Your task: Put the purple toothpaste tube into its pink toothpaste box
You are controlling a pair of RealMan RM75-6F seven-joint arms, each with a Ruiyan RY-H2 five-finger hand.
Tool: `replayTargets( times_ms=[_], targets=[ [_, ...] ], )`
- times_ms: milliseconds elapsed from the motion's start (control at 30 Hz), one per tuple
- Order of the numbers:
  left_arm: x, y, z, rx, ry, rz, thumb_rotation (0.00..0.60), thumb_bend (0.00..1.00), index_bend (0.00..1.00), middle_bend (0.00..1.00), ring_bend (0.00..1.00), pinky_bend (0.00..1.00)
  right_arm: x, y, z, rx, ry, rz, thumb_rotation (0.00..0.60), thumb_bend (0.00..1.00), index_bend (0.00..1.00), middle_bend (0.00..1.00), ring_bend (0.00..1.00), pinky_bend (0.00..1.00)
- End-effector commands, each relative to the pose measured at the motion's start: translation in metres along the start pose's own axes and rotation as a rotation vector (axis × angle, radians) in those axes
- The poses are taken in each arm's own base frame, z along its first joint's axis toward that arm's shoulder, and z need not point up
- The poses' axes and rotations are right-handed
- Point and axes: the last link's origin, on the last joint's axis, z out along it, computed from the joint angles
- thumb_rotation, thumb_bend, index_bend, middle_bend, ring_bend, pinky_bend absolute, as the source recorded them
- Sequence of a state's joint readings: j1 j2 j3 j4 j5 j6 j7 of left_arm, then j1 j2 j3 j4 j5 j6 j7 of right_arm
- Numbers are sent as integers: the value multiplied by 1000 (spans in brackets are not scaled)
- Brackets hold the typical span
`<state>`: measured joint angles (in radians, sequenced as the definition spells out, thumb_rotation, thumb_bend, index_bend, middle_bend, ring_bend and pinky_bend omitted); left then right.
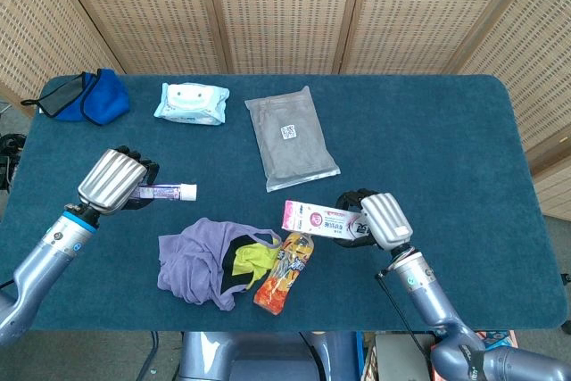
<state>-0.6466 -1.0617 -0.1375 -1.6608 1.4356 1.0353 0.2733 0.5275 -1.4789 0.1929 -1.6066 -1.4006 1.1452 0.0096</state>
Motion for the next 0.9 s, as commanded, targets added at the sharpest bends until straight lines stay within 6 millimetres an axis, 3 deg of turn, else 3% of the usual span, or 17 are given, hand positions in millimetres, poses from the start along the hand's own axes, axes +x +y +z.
replayTargets(
  times_ms=[33, 167, 467, 900],
  targets=[
    [7, 4, 3, -4, -20, 6, 600, 273, 885, 653, 553, 500, -3, -4, 3, 13, -7, 4, 600, 66, 590, 540, 444, 521],
    [16, 14, 5, -17, -46, 17, 600, 273, 885, 653, 553, 500, -10, -20, 14, 52, -19, -1, 600, 66, 590, 541, 443, 521],
    [16, 23, 7, -27, -58, 21, 600, 273, 886, 653, 553, 500, -16, -37, 26, 77, -16, -5, 600, 66, 590, 542, 443, 520],
    [14, 35, 7, -65, -65, 2, 600, 274, 885, 654, 553, 500, -17, -48, 42, 52, -10, 17, 600, 67, 590, 542, 443, 521]
  ],
)
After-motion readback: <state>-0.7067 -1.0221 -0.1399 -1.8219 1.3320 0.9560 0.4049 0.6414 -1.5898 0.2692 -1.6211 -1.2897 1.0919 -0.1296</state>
